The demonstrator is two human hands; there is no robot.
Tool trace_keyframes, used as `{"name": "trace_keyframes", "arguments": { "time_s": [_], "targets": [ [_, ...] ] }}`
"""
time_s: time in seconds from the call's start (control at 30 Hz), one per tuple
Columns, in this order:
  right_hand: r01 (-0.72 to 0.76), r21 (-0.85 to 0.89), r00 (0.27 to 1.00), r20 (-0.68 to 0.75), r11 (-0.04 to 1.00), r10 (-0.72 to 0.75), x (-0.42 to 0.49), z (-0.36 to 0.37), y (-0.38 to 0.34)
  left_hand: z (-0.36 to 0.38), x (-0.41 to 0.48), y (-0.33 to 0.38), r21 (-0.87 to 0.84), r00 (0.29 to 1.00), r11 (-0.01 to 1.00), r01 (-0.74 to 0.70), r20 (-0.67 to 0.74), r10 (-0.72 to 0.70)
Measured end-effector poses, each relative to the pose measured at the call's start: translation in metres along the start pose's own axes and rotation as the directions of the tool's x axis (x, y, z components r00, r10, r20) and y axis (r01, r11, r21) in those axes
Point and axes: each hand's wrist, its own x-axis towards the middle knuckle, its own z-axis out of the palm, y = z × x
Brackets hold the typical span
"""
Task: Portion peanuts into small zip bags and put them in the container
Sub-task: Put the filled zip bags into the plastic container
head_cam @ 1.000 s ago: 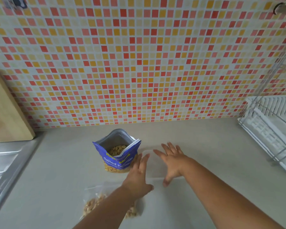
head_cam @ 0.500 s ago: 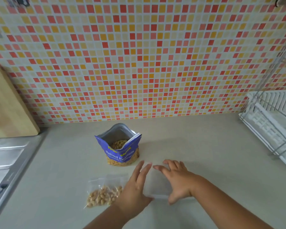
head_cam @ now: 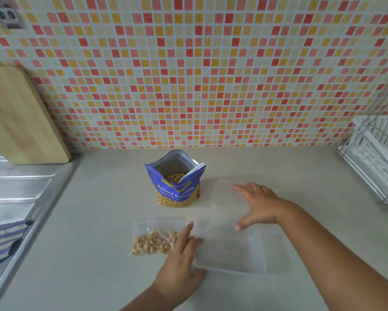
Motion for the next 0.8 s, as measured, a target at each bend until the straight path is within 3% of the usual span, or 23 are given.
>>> {"name": "trace_keyframes", "arguments": {
  "time_s": [0.1,0.27,0.43,0.67,0.73,0.8],
  "targets": [
    [-0.098,0.109,0.993,-0.054,0.989,0.105,0.027,0.002,0.005,0.006,-0.005,0.001,0.001,0.997,0.998,-0.063,-0.053,0.063],
    [-0.168,0.020,0.985,-0.045,0.986,0.169,0.059,0.031,0.000,0.019,-0.012,0.002,-0.074,0.996,0.994,-0.080,-0.038,0.077],
    [-0.141,-0.067,0.990,-0.012,0.988,0.141,0.068,0.052,-0.004,0.027,-0.013,0.003,-0.063,0.997,0.995,-0.076,-0.037,0.074],
    [-0.115,-0.043,0.993,-0.013,0.992,0.115,0.070,0.053,-0.003,0.026,-0.015,0.003,-0.007,0.998,0.999,-0.047,-0.046,0.046],
    [-0.089,-0.023,0.991,-0.101,0.996,0.087,0.067,0.047,-0.013,0.020,-0.018,0.006,0.012,0.999,1.000,-0.022,-0.033,0.022],
    [-0.010,0.001,0.960,-0.281,1.000,0.010,0.061,0.043,-0.028,0.008,-0.020,0.006,-0.008,0.997,0.999,-0.042,-0.058,0.041]
  ]
}}
